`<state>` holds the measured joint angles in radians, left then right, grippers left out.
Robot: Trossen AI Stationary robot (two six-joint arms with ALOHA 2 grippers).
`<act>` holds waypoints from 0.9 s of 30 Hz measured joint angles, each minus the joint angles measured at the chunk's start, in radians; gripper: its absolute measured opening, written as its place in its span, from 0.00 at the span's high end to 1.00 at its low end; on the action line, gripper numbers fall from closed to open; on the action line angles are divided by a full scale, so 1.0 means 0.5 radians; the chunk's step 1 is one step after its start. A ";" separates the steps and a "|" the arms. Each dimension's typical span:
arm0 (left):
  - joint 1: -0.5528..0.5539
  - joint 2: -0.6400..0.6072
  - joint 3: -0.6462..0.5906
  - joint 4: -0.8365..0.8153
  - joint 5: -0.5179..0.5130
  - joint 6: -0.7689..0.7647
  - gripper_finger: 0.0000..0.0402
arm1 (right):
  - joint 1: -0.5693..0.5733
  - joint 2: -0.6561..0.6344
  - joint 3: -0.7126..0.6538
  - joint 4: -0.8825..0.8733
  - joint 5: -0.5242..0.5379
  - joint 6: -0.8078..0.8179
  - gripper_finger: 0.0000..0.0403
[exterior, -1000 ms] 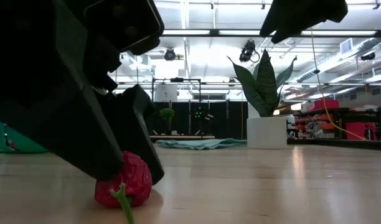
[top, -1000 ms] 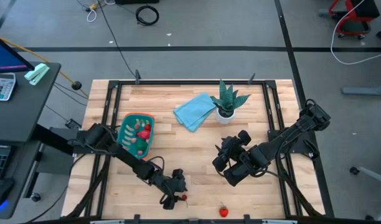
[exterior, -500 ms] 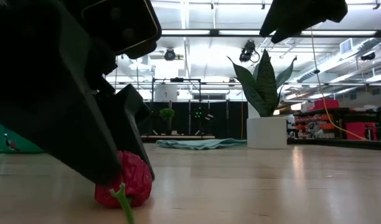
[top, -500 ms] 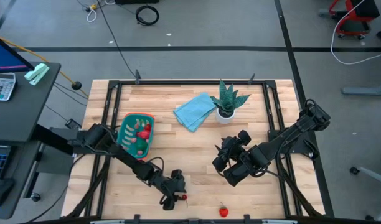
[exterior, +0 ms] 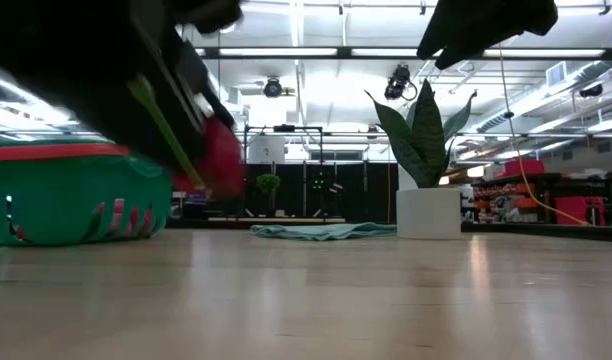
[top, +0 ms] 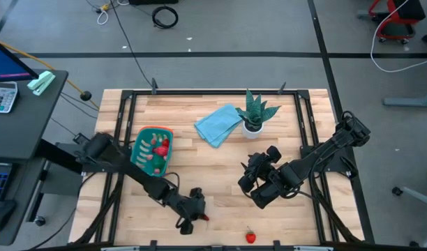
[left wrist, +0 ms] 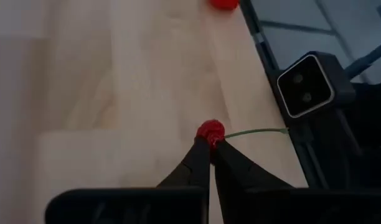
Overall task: Pick and placing Produce into tupperware
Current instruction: Put the red cherry into the blue basket
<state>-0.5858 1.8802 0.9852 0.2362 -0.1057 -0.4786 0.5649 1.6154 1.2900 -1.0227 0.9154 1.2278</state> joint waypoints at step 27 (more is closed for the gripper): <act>-0.002 -1.482 -0.308 -2.866 -0.743 -1.012 0.82 | 0.000 0.000 0.000 0.019 -0.002 0.002 0.51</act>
<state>-0.5869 1.1391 0.8312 -1.1966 -0.4772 -0.9844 0.5652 1.6154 1.2900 -1.0134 0.9146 1.2289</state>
